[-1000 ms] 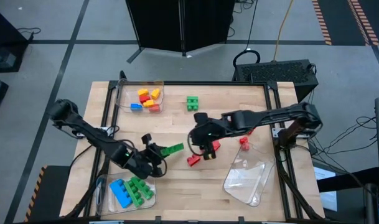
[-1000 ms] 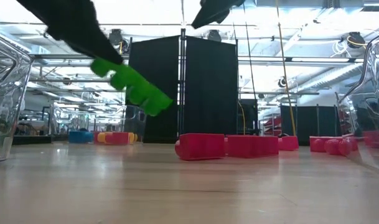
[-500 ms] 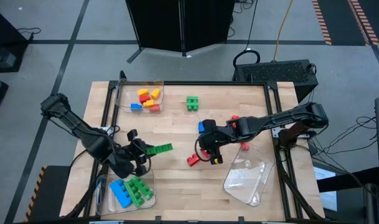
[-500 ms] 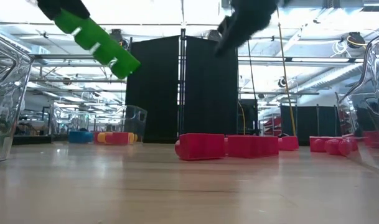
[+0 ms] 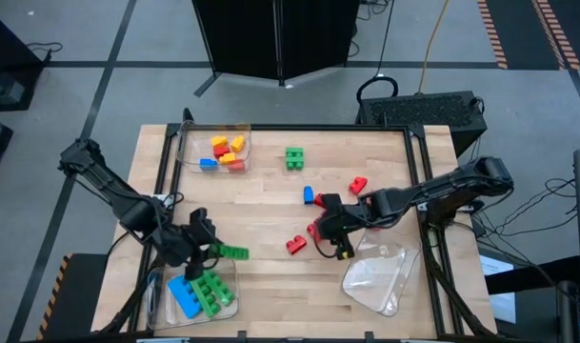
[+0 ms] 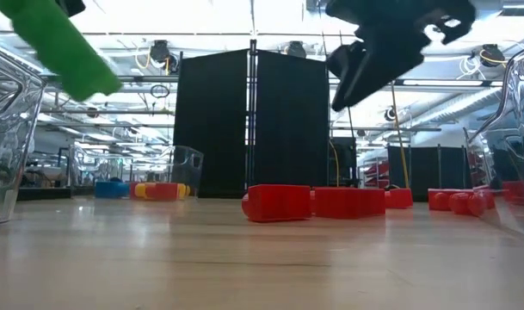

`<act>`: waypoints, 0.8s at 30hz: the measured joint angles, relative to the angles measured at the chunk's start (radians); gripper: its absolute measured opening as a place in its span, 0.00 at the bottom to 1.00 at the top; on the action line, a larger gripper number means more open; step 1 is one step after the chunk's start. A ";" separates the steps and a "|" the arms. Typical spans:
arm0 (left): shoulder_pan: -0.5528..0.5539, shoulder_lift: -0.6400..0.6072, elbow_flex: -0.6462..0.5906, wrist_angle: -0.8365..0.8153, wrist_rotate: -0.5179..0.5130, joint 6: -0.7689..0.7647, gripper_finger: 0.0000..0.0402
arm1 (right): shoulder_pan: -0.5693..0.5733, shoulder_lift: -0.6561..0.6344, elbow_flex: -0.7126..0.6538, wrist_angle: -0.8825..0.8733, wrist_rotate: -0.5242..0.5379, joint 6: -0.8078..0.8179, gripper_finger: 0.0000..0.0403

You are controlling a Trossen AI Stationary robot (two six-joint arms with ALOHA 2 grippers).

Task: Sort blocks by size
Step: Put the four-stud green game piece into the bottom left transparent bin

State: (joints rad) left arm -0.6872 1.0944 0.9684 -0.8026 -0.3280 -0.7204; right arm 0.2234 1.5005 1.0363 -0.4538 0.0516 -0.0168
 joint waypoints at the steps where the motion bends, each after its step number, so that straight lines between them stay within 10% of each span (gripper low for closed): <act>1: -0.003 -0.002 0.000 0.003 0.019 0.000 0.34 | 0.006 0.000 -0.007 0.002 0.000 0.001 0.29; 24: -0.046 -0.071 0.000 0.042 0.354 -0.081 0.35 | 0.024 0.000 -0.015 0.018 0.005 0.059 0.29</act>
State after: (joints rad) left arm -0.7335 1.0237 0.9680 -0.7610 0.0260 -0.8014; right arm 0.2470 1.5002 1.0218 -0.4358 0.0563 0.0426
